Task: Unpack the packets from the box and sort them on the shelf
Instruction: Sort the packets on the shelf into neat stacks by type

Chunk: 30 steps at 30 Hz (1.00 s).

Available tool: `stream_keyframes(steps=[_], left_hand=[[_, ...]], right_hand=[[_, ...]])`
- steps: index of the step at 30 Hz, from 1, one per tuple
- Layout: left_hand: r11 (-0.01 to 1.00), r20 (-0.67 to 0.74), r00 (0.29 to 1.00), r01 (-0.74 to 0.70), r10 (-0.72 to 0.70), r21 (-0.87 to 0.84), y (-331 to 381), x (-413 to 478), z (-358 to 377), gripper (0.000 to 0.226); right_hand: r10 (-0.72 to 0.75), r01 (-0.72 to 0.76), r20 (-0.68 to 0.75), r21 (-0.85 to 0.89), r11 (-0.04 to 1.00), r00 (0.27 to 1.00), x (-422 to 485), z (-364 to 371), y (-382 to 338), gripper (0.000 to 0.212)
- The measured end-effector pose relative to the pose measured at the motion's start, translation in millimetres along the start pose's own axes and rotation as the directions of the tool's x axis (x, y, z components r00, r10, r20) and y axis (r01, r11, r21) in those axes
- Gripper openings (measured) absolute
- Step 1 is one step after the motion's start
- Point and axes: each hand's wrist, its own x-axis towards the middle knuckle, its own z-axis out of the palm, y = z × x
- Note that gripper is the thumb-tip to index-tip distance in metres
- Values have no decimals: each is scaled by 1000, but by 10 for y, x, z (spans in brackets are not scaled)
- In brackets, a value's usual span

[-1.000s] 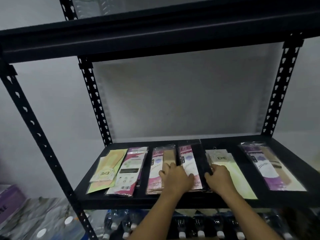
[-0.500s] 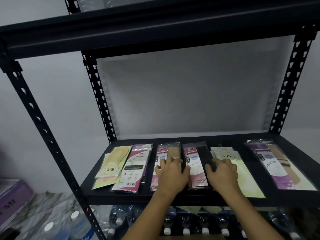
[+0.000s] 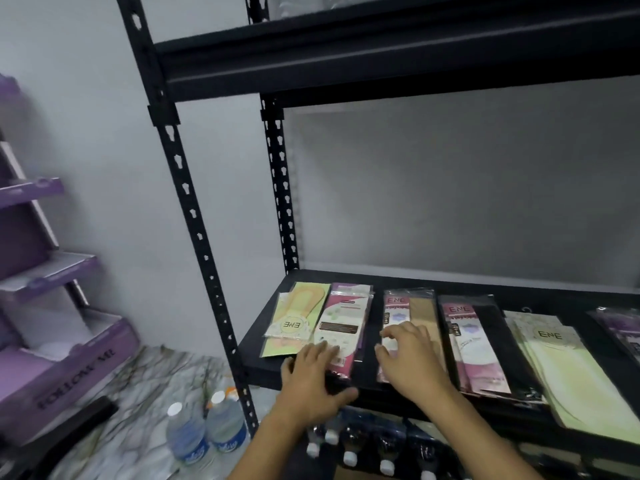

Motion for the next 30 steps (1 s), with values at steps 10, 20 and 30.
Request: stream_keyframes(steps=[10, 20, 30], left_hand=[[991, -197, 975, -119, 106, -54, -192, -139, 46, 49], [935, -365, 926, -211, 98, -285, -310, 39, -27, 33], [778, -385, 918, -173, -95, -605, -265, -124, -183, 80]], right_hand=[[-102, 146, 226, -189, 971, 969, 11, 247, -219, 51], [-266, 304, 183, -229, 925, 946, 51, 339, -237, 56], [-405, 427, -181, 105, 898, 896, 262, 194, -314, 15]])
